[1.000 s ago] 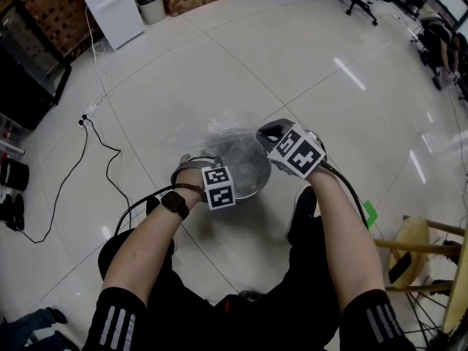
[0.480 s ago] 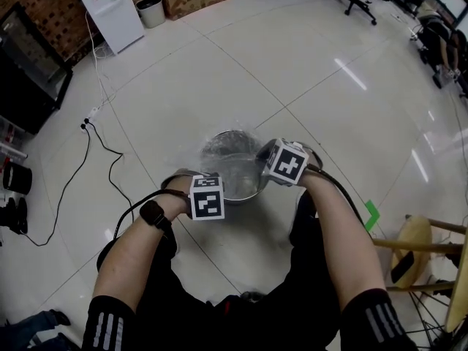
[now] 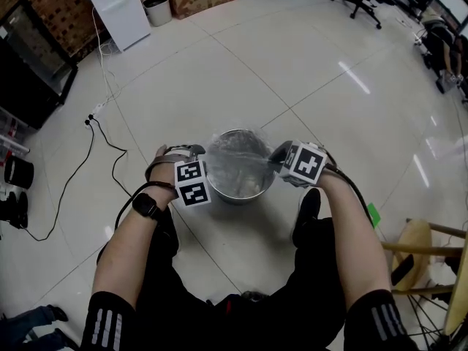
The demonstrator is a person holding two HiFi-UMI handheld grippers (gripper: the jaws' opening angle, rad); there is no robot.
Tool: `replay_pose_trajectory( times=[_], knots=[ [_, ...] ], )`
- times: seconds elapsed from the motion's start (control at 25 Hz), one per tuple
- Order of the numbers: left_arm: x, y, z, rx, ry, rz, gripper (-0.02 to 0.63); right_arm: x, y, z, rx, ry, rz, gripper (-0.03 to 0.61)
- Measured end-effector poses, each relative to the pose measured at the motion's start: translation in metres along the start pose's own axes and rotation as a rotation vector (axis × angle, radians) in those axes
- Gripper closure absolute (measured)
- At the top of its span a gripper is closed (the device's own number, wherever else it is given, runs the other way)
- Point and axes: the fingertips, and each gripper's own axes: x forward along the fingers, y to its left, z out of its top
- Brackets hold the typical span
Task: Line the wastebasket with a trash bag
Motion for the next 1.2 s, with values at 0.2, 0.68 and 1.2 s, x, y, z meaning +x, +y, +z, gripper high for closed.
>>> replay_pose_trajectory(
  times=[0.2, 0.68, 1.2],
  knots=[
    [0.010, 0.017, -0.003, -0.007, -0.013, 0.082, 0.370, 0.001, 0.026, -0.015, -0.053, 0.046, 0.105, 0.571],
    [0.003, -0.019, 0.009, 0.033, -0.047, -0.101, 0.621, -0.003, 0.035, -0.039, -0.053, 0.083, 0.159, 0.571],
    [0.001, -0.128, 0.014, 0.084, -0.047, -0.560, 0.621, 0.027, 0.066, -0.091, 0.036, 0.223, 0.331, 0.571]
  ],
)
